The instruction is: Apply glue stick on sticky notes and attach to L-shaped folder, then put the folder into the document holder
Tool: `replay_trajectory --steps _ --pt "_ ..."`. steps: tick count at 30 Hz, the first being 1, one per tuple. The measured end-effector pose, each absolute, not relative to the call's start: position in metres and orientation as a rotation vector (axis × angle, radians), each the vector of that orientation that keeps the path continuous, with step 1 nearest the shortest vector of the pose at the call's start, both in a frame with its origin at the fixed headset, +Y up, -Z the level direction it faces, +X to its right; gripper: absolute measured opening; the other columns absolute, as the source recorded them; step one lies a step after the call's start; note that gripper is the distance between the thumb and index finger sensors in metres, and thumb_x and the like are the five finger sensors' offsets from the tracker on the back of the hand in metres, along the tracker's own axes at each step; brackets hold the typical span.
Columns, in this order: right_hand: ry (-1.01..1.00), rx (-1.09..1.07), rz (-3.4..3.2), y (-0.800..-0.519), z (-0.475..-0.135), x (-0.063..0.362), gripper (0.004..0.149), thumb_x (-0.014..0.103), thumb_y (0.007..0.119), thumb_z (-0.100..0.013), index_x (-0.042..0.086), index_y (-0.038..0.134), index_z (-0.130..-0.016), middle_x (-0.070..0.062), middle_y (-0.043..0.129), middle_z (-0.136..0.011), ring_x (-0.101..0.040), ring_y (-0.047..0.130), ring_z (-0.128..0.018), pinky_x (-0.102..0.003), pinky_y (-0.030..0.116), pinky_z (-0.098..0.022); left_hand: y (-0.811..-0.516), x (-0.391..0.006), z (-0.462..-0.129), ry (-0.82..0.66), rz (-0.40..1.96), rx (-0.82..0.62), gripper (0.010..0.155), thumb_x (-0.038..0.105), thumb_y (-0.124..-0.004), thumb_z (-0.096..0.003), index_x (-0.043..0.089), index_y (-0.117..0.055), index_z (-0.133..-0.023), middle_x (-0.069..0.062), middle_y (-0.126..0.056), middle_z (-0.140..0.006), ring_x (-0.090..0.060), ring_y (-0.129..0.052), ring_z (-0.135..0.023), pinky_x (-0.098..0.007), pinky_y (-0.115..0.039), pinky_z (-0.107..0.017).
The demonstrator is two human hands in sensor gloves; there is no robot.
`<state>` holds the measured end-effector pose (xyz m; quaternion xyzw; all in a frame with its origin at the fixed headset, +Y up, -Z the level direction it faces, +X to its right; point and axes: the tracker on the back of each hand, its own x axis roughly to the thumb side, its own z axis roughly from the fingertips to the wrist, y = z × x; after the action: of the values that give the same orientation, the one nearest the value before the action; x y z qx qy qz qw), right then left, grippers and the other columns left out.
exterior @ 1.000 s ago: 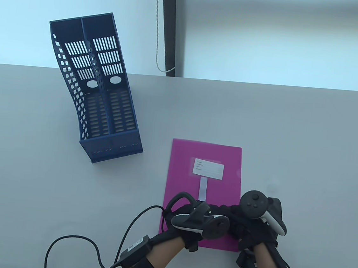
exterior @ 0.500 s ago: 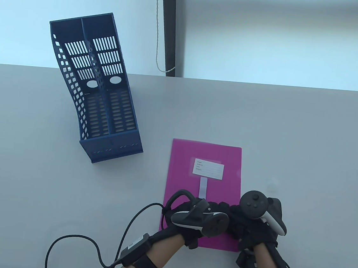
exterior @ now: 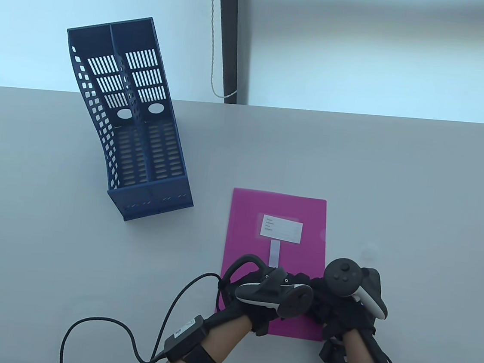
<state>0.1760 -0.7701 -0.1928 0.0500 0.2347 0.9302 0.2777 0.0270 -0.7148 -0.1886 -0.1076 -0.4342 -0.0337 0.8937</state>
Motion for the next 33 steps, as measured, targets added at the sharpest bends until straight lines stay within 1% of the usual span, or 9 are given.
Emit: replay_trajectory --steps 7,12,14,17,21,24,28,30,33 --pt "0.642 0.143 2.488 -0.77 -0.194 0.176 0.034 0.033 0.062 -0.066 0.011 0.087 -0.075 -0.003 0.097 -0.044 -0.011 0.097 -0.028 -0.031 0.082 -0.027 -0.71 0.003 -0.187 -0.879 -0.122 -0.349 0.05 0.044 -0.066 -0.0595 0.007 -0.066 -0.094 -0.014 -0.094 -0.056 -0.01 -0.096 -0.025 -0.028 -0.082 -0.023" --pt "0.631 0.14 2.495 -0.77 -0.193 0.176 0.034 0.033 0.062 -0.066 0.011 0.087 -0.075 -0.003 0.097 -0.044 -0.011 0.097 -0.029 -0.031 0.082 -0.027 -0.715 0.027 -0.18 -0.936 -0.097 -0.188 0.051 0.044 -0.065 -0.0583 0.008 -0.063 -0.095 -0.014 -0.093 -0.06 -0.012 -0.096 -0.029 -0.028 -0.082 -0.025" --pt "0.633 0.139 2.492 -0.77 -0.193 0.177 0.034 0.033 0.062 -0.066 0.011 0.087 -0.075 -0.003 0.097 -0.045 -0.011 0.097 -0.029 -0.031 0.082 -0.028 -0.714 0.029 -0.181 -0.935 -0.121 -0.207 0.051 0.044 -0.065 -0.0587 0.009 -0.063 -0.095 -0.013 -0.093 -0.061 -0.011 -0.097 -0.029 -0.028 -0.082 -0.025" --pt "0.632 0.141 2.489 -0.77 -0.193 0.177 0.034 0.033 0.062 -0.066 0.011 0.087 -0.075 -0.003 0.097 -0.045 -0.011 0.097 -0.029 -0.031 0.082 -0.028 -0.711 0.019 -0.181 -0.924 -0.138 -0.286 0.05 0.044 -0.065 -0.059 0.008 -0.064 -0.095 -0.014 -0.094 -0.059 -0.011 -0.097 -0.028 -0.029 -0.082 -0.024" --pt "0.632 0.145 2.492 -0.77 -0.193 0.177 0.034 0.033 0.062 -0.066 0.011 0.087 -0.076 -0.003 0.097 -0.045 -0.011 0.097 -0.029 -0.031 0.082 -0.028 -0.709 -0.009 -0.182 -0.918 -0.119 -0.341 0.05 0.044 -0.067 -0.0593 0.011 -0.063 -0.097 -0.014 -0.094 -0.062 -0.011 -0.098 -0.031 -0.028 -0.083 -0.026" --pt "0.634 0.146 2.49 -0.77 -0.193 0.177 0.034 0.033 0.062 -0.066 0.011 0.087 -0.075 -0.002 0.097 -0.044 -0.011 0.097 -0.029 -0.031 0.082 -0.027 -0.713 -0.009 -0.18 -0.937 -0.052 -0.28 0.05 0.043 -0.068 -0.0587 0.01 -0.064 -0.096 -0.016 -0.093 -0.061 -0.013 -0.097 -0.031 -0.029 -0.082 -0.026" --pt "0.642 0.142 2.483 -0.77 -0.194 0.177 0.034 0.033 0.062 -0.066 0.011 0.087 -0.075 -0.003 0.097 -0.044 -0.011 0.097 -0.029 -0.031 0.082 -0.027 -0.716 0.01 -0.18 -0.943 -0.067 -0.208 0.051 0.044 -0.066 -0.0587 0.01 -0.062 -0.096 -0.015 -0.092 -0.063 -0.011 -0.097 -0.031 -0.028 -0.082 -0.027" --pt "0.64 0.142 2.483 -0.77 -0.193 0.177 0.034 0.033 0.062 -0.066 0.011 0.087 -0.075 -0.002 0.097 -0.044 -0.011 0.097 -0.029 -0.031 0.082 -0.027 -0.714 0.014 -0.183 -0.923 -0.074 -0.238 0.05 0.044 -0.066 -0.0585 0.009 -0.064 -0.095 -0.014 -0.094 -0.059 -0.011 -0.096 -0.027 -0.028 -0.082 -0.024" --pt "0.643 0.144 2.48 -0.771 -0.193 0.177 0.034 0.033 0.062 -0.066 0.011 0.087 -0.075 -0.002 0.097 -0.045 -0.011 0.097 -0.029 -0.031 0.082 -0.027 -0.708 0.005 -0.181 -0.92 -0.138 -0.34 0.051 0.045 -0.069 -0.0579 0.008 -0.068 -0.093 -0.012 -0.096 -0.05 -0.007 -0.095 -0.02 -0.025 -0.082 -0.019"
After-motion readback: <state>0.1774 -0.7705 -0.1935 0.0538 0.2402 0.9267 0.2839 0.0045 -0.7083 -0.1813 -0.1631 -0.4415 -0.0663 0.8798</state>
